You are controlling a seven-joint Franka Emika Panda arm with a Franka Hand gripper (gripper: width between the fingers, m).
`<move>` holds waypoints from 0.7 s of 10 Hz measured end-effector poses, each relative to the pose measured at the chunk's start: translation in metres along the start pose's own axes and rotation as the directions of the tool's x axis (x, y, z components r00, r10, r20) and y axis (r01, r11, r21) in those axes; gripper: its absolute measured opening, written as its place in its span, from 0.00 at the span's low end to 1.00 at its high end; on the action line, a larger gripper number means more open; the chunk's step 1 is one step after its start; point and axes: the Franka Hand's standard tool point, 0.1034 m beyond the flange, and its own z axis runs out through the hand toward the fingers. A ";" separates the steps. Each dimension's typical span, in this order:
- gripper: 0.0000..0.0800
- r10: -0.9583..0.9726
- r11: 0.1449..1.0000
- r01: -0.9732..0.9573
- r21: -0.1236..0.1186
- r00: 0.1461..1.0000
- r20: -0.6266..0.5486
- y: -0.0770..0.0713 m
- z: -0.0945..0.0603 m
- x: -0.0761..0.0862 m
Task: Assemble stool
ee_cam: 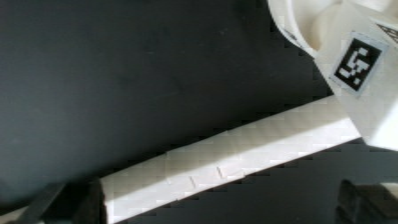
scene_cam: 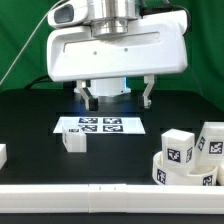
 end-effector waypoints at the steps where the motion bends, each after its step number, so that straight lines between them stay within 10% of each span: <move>1: 0.81 -0.105 0.994 0.105 -0.016 0.994 -0.011 0.008 0.011 -0.001; 3: 0.81 -0.227 0.973 0.227 -0.038 0.974 0.006 0.023 0.020 -0.010; 5: 0.81 -0.262 0.963 0.262 -0.062 0.965 -0.003 0.068 0.034 -0.019; 7: 0.81 -0.237 0.970 0.236 -0.055 0.972 -0.002 0.071 0.036 -0.020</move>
Offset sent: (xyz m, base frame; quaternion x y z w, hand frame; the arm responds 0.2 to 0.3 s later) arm -0.0273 -0.0363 -0.0238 -0.0696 -0.0160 -0.1305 0.9889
